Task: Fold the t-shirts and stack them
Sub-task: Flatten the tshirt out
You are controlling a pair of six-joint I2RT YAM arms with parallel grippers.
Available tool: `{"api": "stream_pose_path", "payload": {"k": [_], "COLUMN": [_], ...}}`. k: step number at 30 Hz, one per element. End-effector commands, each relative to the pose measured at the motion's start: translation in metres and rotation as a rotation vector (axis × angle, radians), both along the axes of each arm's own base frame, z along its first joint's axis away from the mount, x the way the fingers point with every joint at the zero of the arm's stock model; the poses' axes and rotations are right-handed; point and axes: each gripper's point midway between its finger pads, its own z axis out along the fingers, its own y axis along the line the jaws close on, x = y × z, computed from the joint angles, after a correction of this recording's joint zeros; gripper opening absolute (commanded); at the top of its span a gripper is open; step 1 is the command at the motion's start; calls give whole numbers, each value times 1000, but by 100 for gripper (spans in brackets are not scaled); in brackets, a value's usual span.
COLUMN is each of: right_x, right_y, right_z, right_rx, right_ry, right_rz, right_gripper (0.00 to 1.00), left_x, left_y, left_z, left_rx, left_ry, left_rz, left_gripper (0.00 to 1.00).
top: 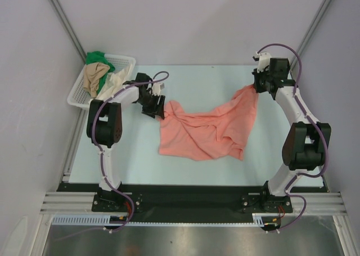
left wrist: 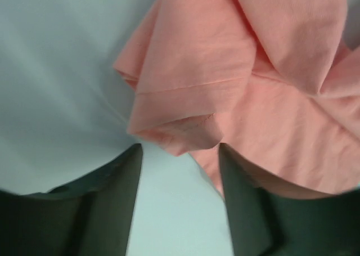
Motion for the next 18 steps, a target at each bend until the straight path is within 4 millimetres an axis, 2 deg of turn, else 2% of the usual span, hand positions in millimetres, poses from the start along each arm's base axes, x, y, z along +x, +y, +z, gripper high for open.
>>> {"api": "stream_pose_path", "payload": {"k": [1, 3, 6, 13, 18], "right_x": [4, 4, 2, 0, -3], "right_y": [0, 0, 0, 0, -1], "right_z": [28, 28, 29, 28, 30], "right_rx": [-7, -6, -8, -10, -15], "right_ry": [-82, -82, -80, -77, -81], "right_rz": [0, 1, 1, -1, -2], "right_gripper": [0, 0, 0, 0, 0], "left_x": [-2, -6, -11, -2, 6], "left_y": [3, -1, -2, -7, -8], "left_z": [10, 11, 6, -6, -10], "left_rx": [5, -19, -30, -39, -35], "left_ry": [-2, 13, 35, 51, 46], "left_rz": [44, 51, 58, 53, 56], "left_gripper": [66, 68, 64, 52, 50]}}
